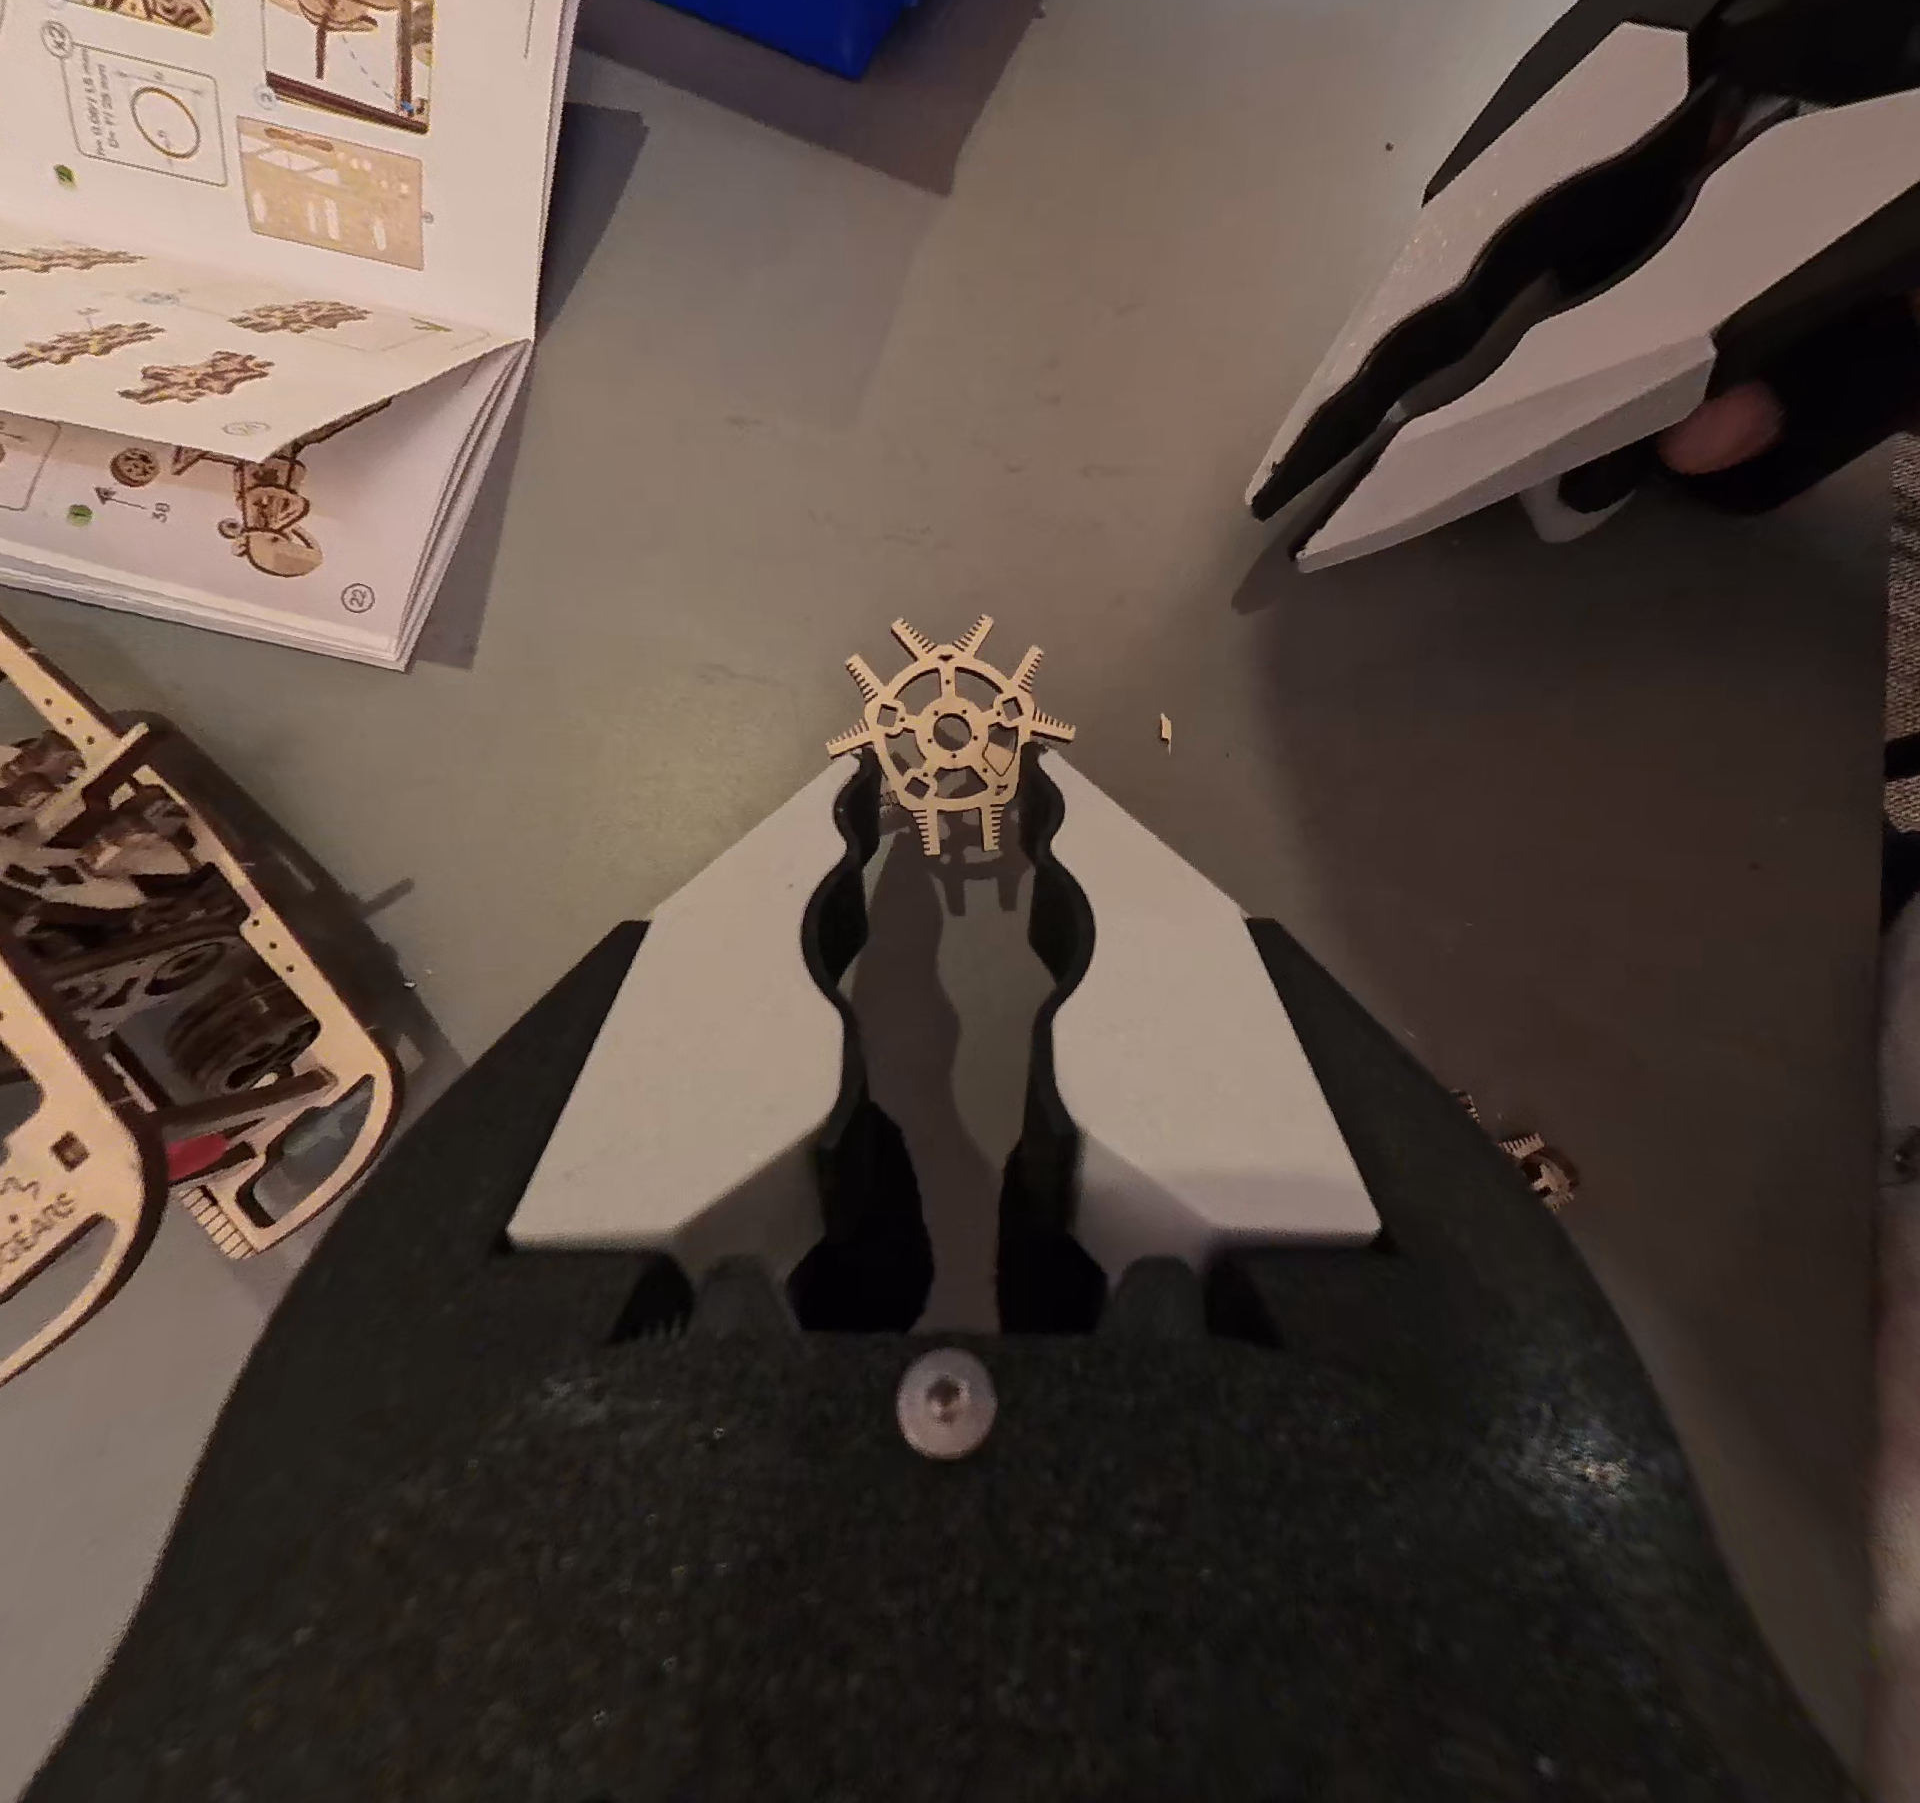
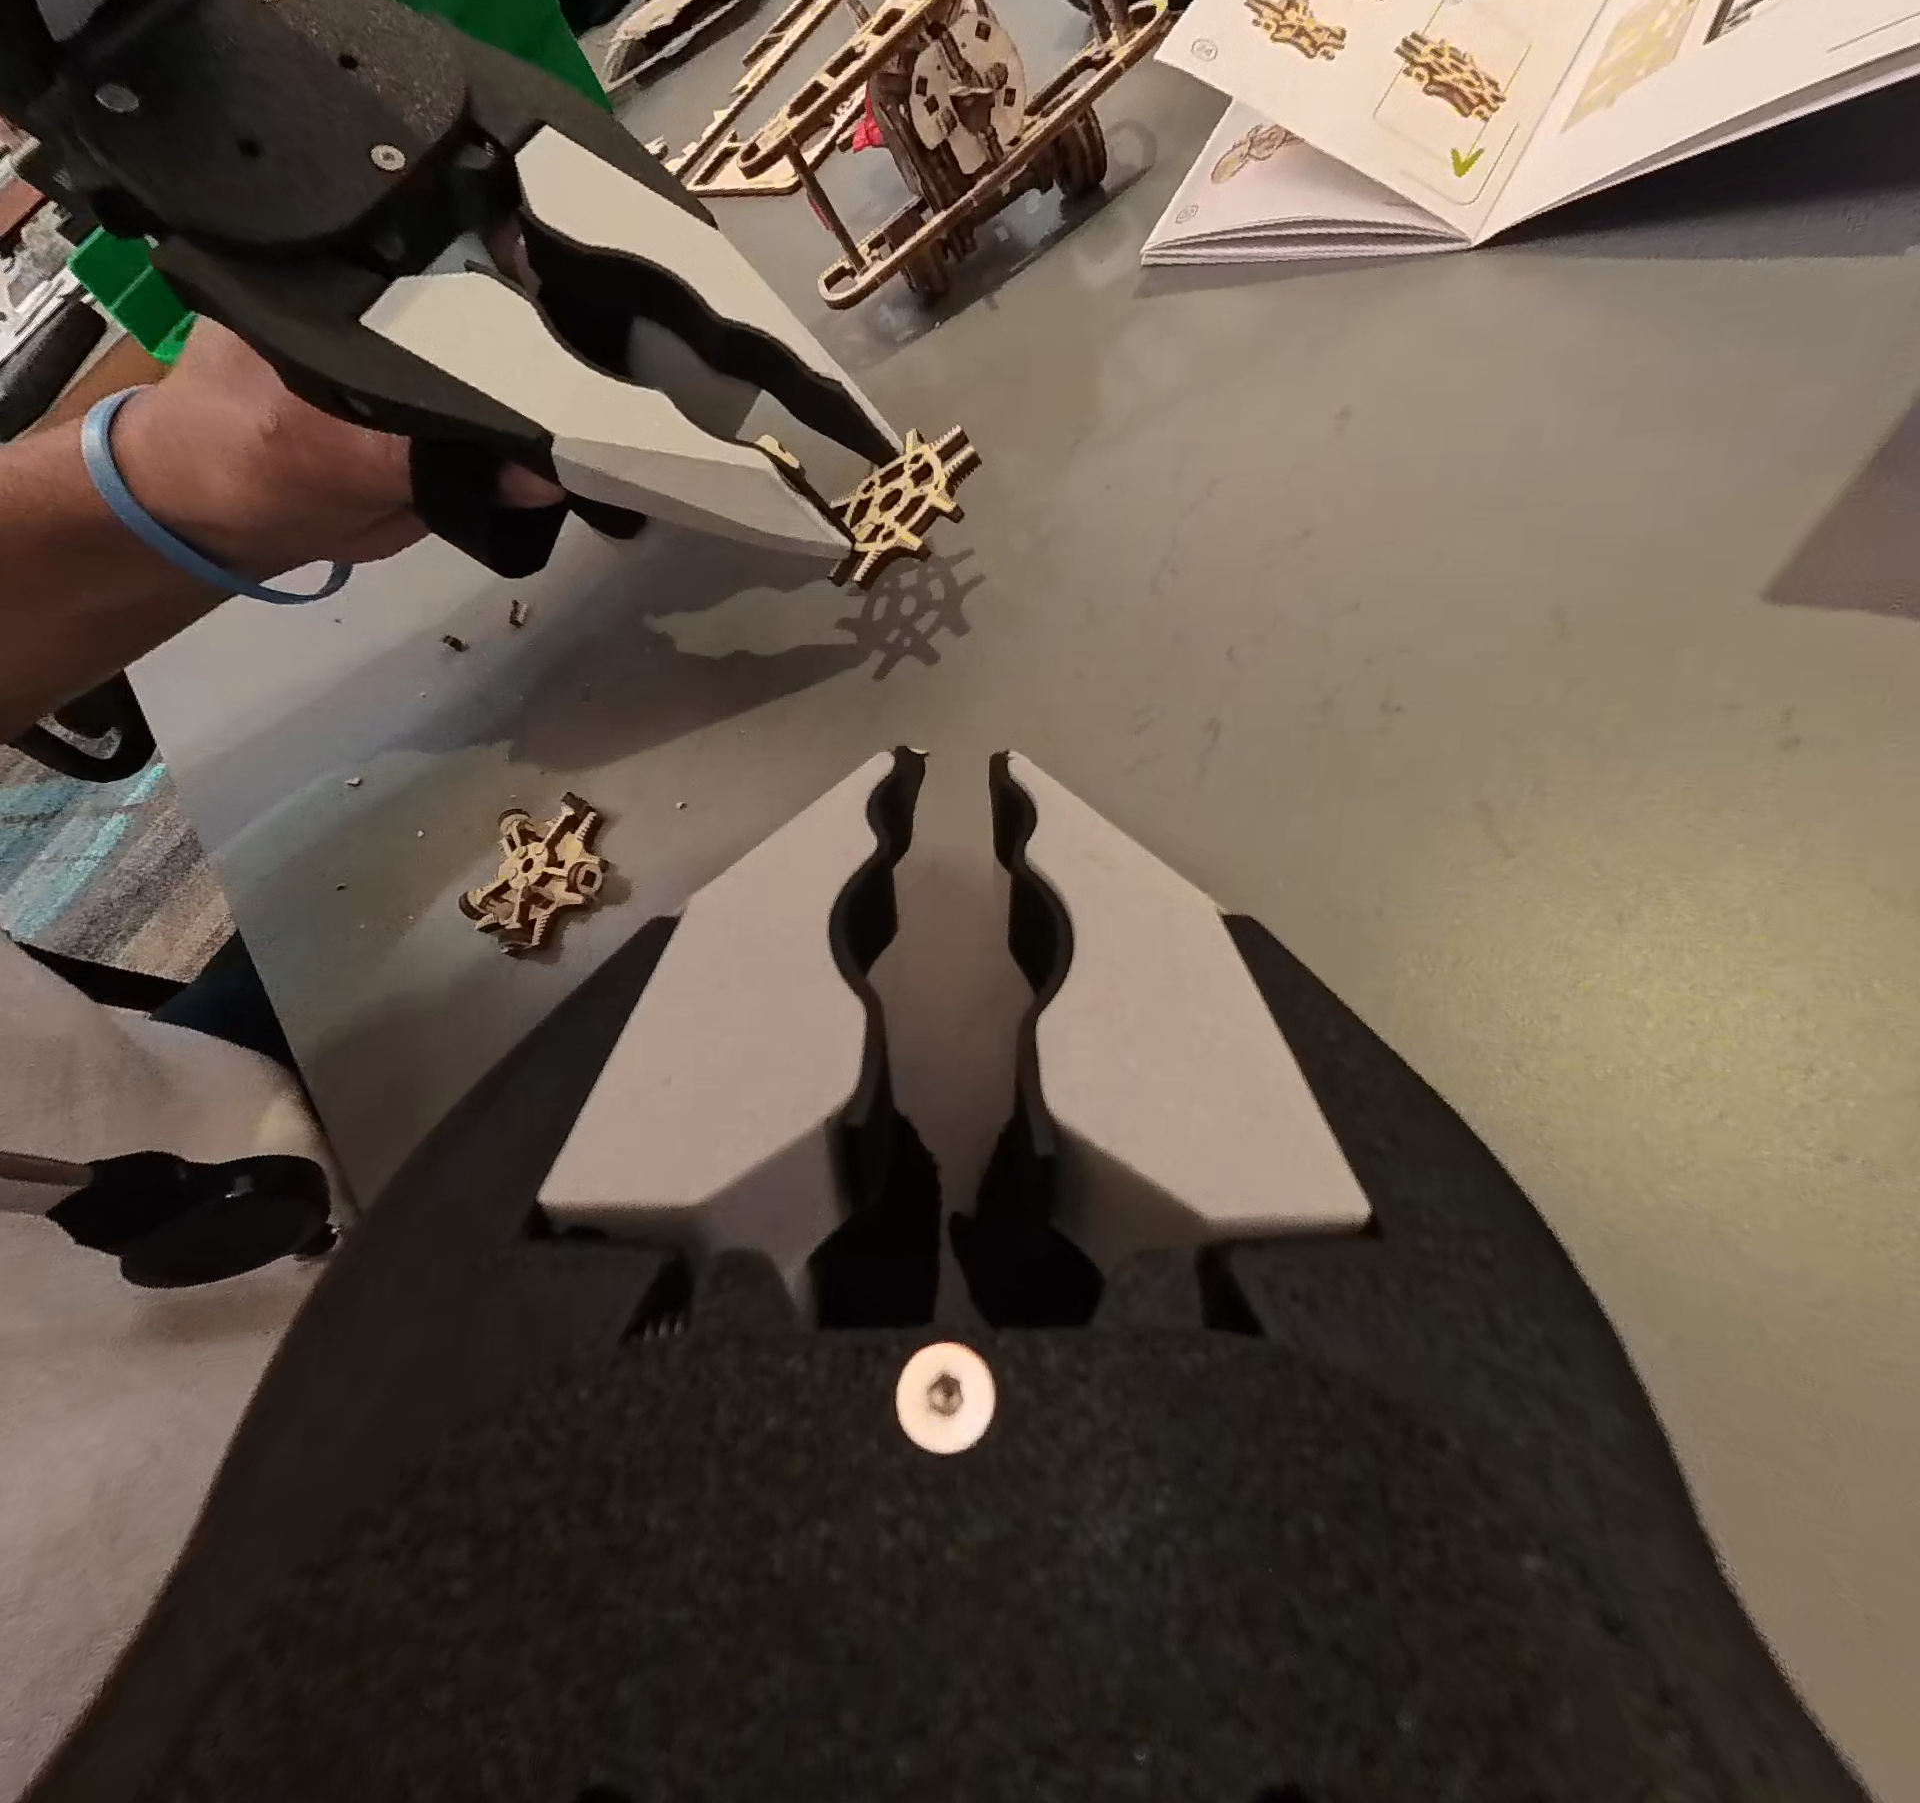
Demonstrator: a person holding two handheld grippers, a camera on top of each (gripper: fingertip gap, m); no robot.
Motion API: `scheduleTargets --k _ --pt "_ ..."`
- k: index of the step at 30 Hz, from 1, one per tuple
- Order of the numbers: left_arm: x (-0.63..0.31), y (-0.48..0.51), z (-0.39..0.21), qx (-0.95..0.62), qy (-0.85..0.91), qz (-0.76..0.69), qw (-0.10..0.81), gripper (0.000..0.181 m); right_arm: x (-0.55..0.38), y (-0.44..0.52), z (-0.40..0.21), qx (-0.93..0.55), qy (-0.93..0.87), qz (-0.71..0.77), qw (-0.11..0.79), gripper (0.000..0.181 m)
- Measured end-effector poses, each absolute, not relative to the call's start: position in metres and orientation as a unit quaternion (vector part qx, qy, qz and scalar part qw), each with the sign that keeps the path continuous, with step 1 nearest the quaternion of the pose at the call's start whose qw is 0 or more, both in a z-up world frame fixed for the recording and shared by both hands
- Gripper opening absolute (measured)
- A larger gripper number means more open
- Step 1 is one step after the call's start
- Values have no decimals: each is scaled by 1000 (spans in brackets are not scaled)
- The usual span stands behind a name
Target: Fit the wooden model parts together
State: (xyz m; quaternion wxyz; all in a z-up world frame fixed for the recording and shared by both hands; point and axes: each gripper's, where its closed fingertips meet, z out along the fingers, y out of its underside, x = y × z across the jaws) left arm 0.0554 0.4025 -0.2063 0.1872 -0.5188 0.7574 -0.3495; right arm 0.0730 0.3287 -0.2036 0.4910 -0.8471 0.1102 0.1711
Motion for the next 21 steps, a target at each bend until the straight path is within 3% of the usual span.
scheduleTargets --k 13,21 --pt "35 399 -187 -520 760 -329 211 24 57 334 -192 -842 76 170 507 13" --pt "-24 390 -174 -535 753 -306 231 24 24 334 -171 -841 13 147 520 13"
